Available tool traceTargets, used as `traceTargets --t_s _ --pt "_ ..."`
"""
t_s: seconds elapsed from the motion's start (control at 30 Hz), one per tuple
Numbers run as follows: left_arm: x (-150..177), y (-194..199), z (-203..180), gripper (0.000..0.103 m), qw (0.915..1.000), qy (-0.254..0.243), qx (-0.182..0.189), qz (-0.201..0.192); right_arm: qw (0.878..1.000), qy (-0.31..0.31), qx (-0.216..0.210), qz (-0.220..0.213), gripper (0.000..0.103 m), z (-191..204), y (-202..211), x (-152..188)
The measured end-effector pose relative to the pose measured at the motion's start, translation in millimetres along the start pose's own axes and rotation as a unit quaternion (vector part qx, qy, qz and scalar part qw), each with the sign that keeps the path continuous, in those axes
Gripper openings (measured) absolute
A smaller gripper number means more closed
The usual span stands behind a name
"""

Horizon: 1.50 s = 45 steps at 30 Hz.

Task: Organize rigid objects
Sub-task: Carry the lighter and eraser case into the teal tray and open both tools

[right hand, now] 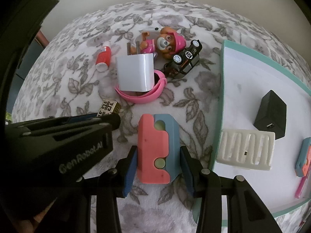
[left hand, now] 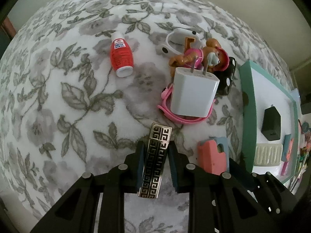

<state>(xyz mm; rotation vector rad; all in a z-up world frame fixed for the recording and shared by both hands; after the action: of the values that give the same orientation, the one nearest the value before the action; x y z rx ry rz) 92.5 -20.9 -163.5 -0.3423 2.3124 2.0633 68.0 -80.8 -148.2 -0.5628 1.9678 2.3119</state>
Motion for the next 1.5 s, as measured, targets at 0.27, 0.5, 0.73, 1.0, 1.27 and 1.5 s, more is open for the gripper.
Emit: traceTargets --t_s 0.27,0.5,0.73,1.0,1.27,1.5 --pt "-8 11 4 0.022 0.9997 0.006 0.020 -0.012 1.000 -0.013 -0.008 -0.009 0.045 -4 7 -4" --pt "-18 41 6 0.021 0.9986 0.009 0.031 -0.042 0.999 -0.019 -0.020 -0.031 0.045 -6 25 -11" --pt "-28 69 7 0.021 0.9957 0.000 0.039 -0.085 0.998 -0.027 -0.025 -0.059 0.045 -12 48 -18" --pt "-34 107 8 0.021 0.9895 0.001 0.050 -0.136 0.994 -0.047 -0.025 -0.096 0.045 -27 76 -27" --pt "-33 135 -14 0.021 0.9840 -0.024 0.058 -0.167 0.988 -0.089 -0.011 -0.129 0.045 -62 108 -31" --pt "-20 135 -58 0.021 0.9818 -0.069 0.089 -0.153 0.982 -0.148 0.019 -0.118 0.045 -113 117 -16"
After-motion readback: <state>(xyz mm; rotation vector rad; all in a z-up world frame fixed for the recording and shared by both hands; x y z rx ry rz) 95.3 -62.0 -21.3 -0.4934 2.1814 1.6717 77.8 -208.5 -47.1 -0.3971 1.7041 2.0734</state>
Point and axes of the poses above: each gripper's, at about its wrist camera, not at the fingertips, and y roughly against the way its jaws point, z to its left, x to its underside, the point moved 8 cm from there along -y, roughly the way its jaws point, and after that the axes turned 3 degrees about y, right-handed, at the moved point
